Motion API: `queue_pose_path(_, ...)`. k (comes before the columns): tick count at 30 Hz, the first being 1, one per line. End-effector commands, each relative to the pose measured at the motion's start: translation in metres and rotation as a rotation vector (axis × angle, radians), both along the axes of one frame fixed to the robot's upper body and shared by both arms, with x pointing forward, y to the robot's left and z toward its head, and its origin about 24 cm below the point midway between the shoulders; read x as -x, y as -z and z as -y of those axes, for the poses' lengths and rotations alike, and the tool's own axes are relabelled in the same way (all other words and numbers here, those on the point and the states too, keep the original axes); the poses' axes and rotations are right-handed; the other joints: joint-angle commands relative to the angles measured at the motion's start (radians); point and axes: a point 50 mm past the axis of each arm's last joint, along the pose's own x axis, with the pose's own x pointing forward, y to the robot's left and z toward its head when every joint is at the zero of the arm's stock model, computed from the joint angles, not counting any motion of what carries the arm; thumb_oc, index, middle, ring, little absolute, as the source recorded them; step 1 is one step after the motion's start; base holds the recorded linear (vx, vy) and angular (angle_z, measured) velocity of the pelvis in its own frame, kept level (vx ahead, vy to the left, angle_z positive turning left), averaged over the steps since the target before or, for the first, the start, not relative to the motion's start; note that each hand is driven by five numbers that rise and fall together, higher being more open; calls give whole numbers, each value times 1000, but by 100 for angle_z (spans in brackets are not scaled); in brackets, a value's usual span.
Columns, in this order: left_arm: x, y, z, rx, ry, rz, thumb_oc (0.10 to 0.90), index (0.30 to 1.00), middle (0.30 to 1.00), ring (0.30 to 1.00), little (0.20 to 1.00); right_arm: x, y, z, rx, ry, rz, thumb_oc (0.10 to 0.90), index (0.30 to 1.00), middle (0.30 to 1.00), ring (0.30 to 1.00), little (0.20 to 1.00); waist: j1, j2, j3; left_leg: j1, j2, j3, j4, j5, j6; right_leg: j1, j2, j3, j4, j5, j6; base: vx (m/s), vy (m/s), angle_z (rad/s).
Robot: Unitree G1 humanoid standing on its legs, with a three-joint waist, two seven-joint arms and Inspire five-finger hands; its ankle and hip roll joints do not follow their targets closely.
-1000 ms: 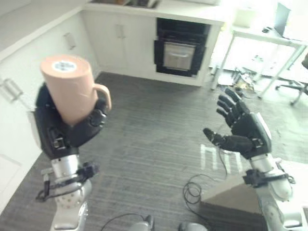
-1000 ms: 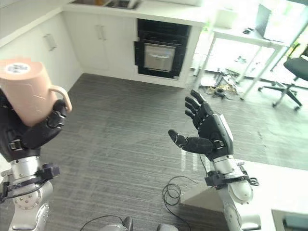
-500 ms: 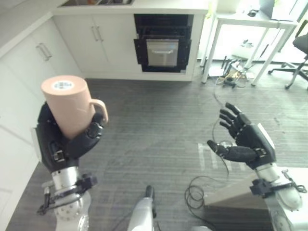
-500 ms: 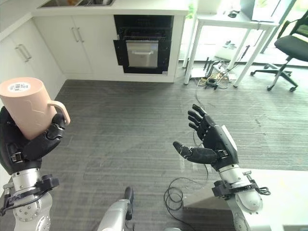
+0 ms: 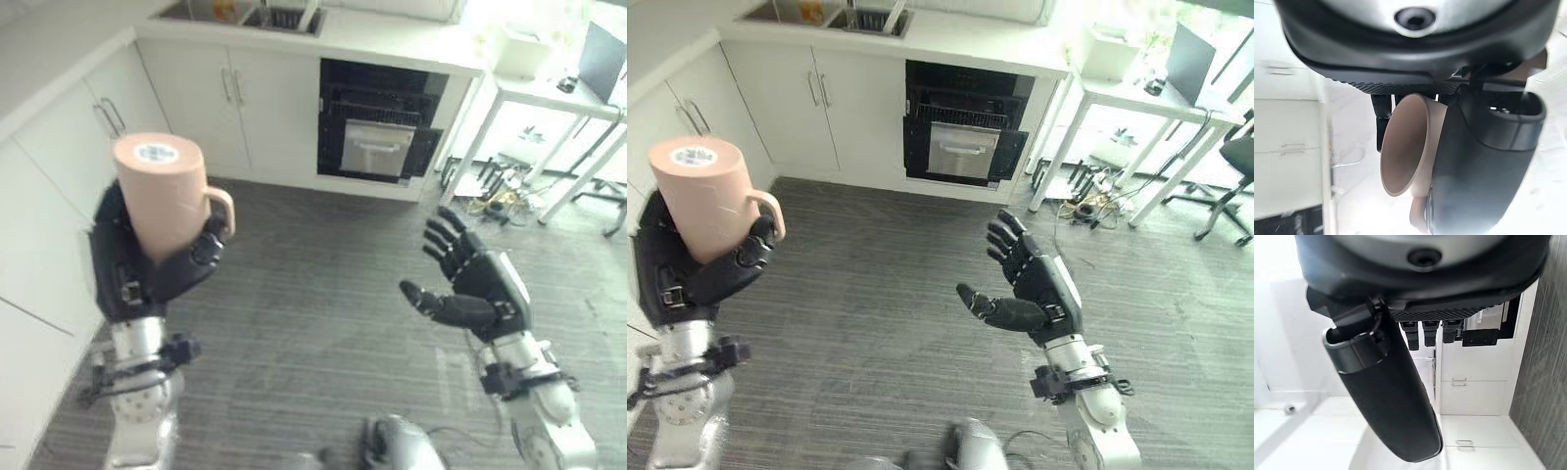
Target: Place the dishes in the dishwasher.
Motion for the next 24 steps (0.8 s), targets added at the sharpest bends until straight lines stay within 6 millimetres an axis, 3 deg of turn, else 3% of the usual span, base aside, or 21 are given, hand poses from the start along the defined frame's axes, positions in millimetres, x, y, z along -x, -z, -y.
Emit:
queue_pose_path(1, 13, -41, 27, -141, 96, 221, 400, 300, 300, 300, 300, 5, -58, 9, -18, 0, 320, 800, 900, 900, 900, 900, -53, 85, -44, 76, 7, -134, -154, 100, -69, 55, 38, 22, -33, 83, 61, 535, -304, 17)
queue_pose_path(5, 19, -42, 32, -191, 81, 246, 400, 300, 300, 300, 300, 5, -64, 4, -4, -5, 348, 800, 900, 900, 900, 900, -47, 69, -69, 132, -6, -135, -154, 29, -66, 98, 29, -10, -33, 115, 66, 390, -236, 27)
queue_pose_path(8, 18, -42, 30, -170, 67, 247, 400, 300, 300, 300, 300, 1, -68, 4, 5, -14, 357, 800, 900, 900, 900, 900, -53, 74, -113, 196, 8, -128, -154, -7, -82, 133, 51, -22, -33, 122, 38, 397, -204, 5)
queue_pose_path(9, 19, -43, 30, -171, 63, 252, 400, 300, 300, 300, 300, 2, -69, 5, 10, -15, 362, 800, 900, 900, 900, 900, -54, 82, -125, 213, 25, -119, -154, 28, -95, 142, 62, -30, -33, 106, 24, 366, -181, -57)
queue_pose_path(12, 18, -39, 29, -157, 48, 240, 400, 300, 300, 300, 300, 0, -70, 8, 13, -21, 350, 800, 900, 900, 900, 900, -61, 106, -151, 297, 78, -62, -154, 297, -168, 180, 97, -34, -33, 46, -26, 421, -223, -72)
queue_pose_path(13, 18, -36, 31, -153, 51, 234, 400, 300, 300, 300, 300, 0, -70, 10, 27, -21, 347, 800, 900, 900, 900, 900, -56, 84, -140, 260, 96, -18, -30, 433, -206, 228, 109, 8, -33, 12, -58, 442, -325, -71)
queue_pose_path(15, 20, -31, 35, -164, 84, 215, 400, 300, 300, 300, 300, 3, -66, 14, 48, 5, 338, 800, 900, 900, 900, 900, -34, 43, -107, 44, 85, -7, 273, 471, -204, 296, 116, 82, -33, -19, -95, 362, -311, -44)
queue_pose_path(16, 19, -30, 35, -173, 106, 208, 400, 300, 300, 300, 300, 4, -65, 16, 48, 25, 333, 800, 900, 900, 900, 900, -23, 29, -90, -67, 97, 7, 324, 449, -184, 322, 117, 93, -33, -27, -97, 228, -171, -54)
queue_pose_path(17, 19, -29, 36, -178, 123, 201, 400, 300, 300, 300, 300, 4, -65, 18, 44, 40, 327, 800, 900, 900, 900, 900, -17, 29, -83, -114, 99, 12, 311, 415, -166, 329, 127, 98, -33, -31, -93, 264, -80, -50)
queue_pose_path(18, 19, -27, 35, -177, 131, 192, 400, 300, 300, 300, 300, 3, -64, 19, 40, 39, 320, 800, 900, 900, 900, 900, -13, 40, -78, -135, 101, 25, 204, 395, -152, 338, 149, 112, -33, -45, -85, 381, 9, -43)
queue_pose_path(20, 23, -24, 30, -174, 119, 176, 400, 300, 300, 300, 300, 1, -62, 15, 46, -15, 293, 800, 900, 900, 900, 900, 4, 68, -75, -108, 108, 68, -154, 408, -145, 357, 201, 171, -33, -82, -62, 472, 123, -40)
queue_pose_path(21, 24, -23, 28, -173, 115, 167, 400, 300, 300, 300, 300, 0, -58, 10, 70, -42, 270, 800, 900, 900, 900, 900, 12, 100, -62, -189, 134, 50, -154, 369, -151, 379, 244, 195, -33, -100, -53, 590, 180, -82)
queue_pose_path(22, 25, -21, 28, -172, 119, 153, 400, 300, 300, 300, 300, 1, -56, 6, 97, -46, 250, 800, 900, 900, 900, 900, 31, 129, -61, -285, 148, 1, -154, 366, -174, 407, 287, 226, -33, -117, -54, 616, 137, -118)
queue_pose_path(23, 25, -19, 31, -176, 129, 149, 400, 300, 300, 300, 300, 1, -55, 6, 91, -46, 235, 800, 900, 900, 900, 900, 45, 135, -67, -330, 141, -35, -154, 386, -185, 432, 317, 249, -33, -143, -66, 565, 94, -117)
queue_pose_path(24, 24, -18, 32, -177, 130, 149, 400, 300, 300, 300, 300, 0, -55, 7, 91, -52, 233, 800, 900, 900, 900, 900, 47, 132, -70, -336, 142, -31, -154, 369, -181, 436, 316, 250, -33, -152, -66, 341, 55, -104)
